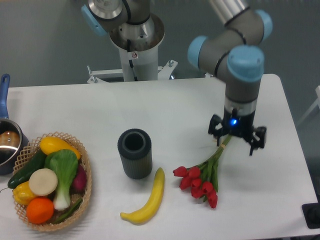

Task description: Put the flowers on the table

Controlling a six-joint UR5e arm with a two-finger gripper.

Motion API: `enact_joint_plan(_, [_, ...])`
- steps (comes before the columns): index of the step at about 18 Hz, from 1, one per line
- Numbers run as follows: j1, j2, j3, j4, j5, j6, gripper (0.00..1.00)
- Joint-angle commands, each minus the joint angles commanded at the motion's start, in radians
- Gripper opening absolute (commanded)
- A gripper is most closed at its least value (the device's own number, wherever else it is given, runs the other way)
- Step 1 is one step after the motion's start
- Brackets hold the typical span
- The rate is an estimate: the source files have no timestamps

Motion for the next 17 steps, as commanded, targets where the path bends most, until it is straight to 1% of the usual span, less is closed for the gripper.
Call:
enact_joint_plan(2, [0.044, 0.046, 0.002, -0.087, 0.0, 0.112, 1.0])
enact_joint_plan(3, [0.066, 0.075, 0.006, -0.142, 0.008, 0.164, 1.0])
enact_joint_plan(5, [0.115, 0.123, 0.024, -0.256, 0.058, 0.291, 1.0])
enact_joint_plan(6, [0.139, 0.14, 0.029, -0.287, 0.06, 0.348, 1.0])
enact_joint_plan(9, [0.221, 0.186, 0.028, -0.324, 0.037, 0.442, 1.0])
enact_joint_plan(12, [0.288, 0.215, 0.018, -0.329, -0.001, 0.537, 1.0])
enact_joint_plan(15, [0.318, 0.223, 0.017, -0.329, -0.034, 0.57, 1.0])
enact_joint_plan(17, [0.318, 0.223, 0.015, -0.329, -0.037, 0.57, 1.0])
